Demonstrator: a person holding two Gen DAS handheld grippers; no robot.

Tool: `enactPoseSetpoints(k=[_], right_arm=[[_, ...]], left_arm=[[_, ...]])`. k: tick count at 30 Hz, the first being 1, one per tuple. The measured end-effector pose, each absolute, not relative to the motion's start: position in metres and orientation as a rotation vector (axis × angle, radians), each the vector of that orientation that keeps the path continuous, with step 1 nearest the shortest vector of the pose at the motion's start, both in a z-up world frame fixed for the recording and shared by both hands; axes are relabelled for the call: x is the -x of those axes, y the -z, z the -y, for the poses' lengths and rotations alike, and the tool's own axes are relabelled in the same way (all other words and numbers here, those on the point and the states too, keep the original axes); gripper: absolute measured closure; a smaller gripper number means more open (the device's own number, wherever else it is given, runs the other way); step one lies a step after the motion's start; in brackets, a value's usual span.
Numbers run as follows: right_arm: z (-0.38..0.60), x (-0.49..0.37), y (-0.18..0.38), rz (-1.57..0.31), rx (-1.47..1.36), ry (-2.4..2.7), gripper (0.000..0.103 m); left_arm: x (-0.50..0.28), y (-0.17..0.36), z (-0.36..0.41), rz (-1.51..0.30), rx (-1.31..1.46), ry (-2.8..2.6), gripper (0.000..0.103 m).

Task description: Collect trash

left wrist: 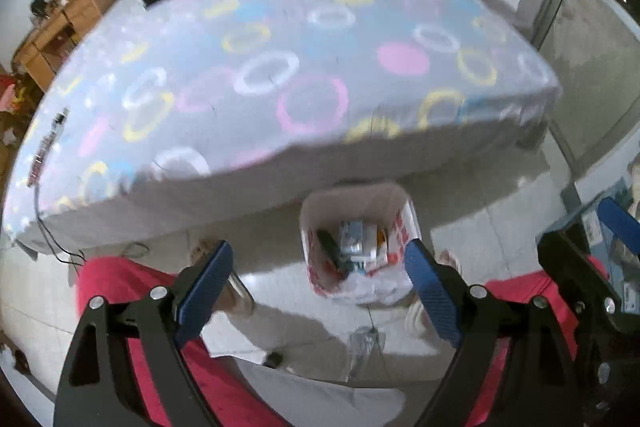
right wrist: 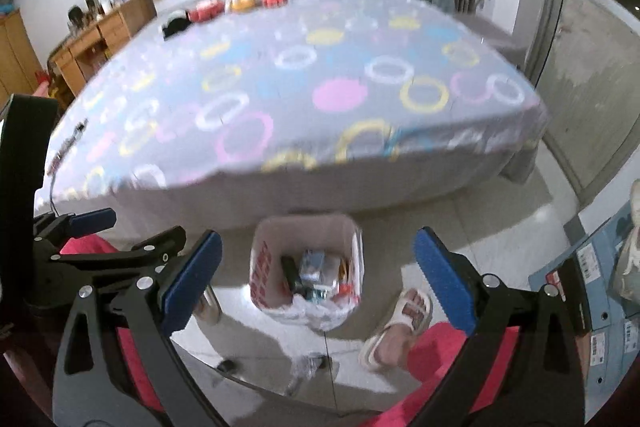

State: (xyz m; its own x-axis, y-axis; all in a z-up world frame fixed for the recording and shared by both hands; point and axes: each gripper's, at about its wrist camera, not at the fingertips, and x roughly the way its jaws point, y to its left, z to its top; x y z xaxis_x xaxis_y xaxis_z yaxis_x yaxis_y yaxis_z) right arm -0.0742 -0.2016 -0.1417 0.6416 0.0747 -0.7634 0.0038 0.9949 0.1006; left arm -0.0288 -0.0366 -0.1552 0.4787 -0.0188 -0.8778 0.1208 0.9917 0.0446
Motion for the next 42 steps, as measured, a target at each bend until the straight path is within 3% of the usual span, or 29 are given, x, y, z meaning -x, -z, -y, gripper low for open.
enactPoseSetpoints(k=[9,18,42], right_arm=[[0.195,0.114,0.055,-0.652,-0.063,-0.03,0.007],[0.199,0.147,0.005,-0.53,-0.067,-0.033,0.007],[0.193,0.173,-0.027,-0.463,-0.054,-0.013,0.007]], left_arm=[[0.055,0.074,0.026,-0.86,-0.056,0.034,0.009],[0.084,0.019,0.023,-0.742,-0.023,0.054,0.008],[0.109,-0.016,0.024,-0.648,-0.036,0.013,0.008]])
